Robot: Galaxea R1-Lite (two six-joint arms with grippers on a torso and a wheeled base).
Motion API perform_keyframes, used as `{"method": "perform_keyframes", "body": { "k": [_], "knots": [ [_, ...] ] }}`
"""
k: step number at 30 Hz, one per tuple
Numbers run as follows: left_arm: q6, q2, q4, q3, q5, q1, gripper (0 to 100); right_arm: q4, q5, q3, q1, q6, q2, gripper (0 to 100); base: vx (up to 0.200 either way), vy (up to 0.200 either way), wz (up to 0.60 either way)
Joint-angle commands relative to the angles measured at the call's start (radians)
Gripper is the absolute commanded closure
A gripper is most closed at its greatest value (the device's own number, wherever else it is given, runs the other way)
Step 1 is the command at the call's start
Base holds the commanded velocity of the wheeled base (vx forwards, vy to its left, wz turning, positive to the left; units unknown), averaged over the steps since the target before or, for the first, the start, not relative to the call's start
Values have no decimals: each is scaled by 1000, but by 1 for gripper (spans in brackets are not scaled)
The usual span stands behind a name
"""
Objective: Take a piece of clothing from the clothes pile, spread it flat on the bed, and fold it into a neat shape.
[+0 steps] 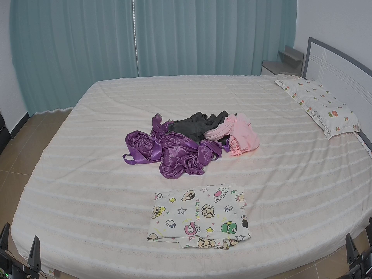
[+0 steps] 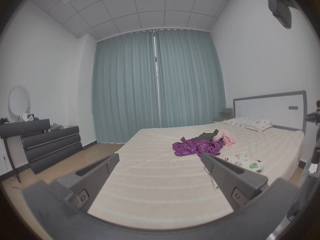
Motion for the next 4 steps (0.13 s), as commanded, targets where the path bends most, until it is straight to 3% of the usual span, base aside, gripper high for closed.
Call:
{"method": "perform_keyframes", "body": {
  "k": [1,4],
  "knots": [
    [-72,-16,11,18,-26,-1,0,1,-6,8,1,1,-14,0,0,0,0],
    [-60,-16,61,18,-92,0,0,0,-7,8,1,2,-14,0,0,0,0]
  ]
}}
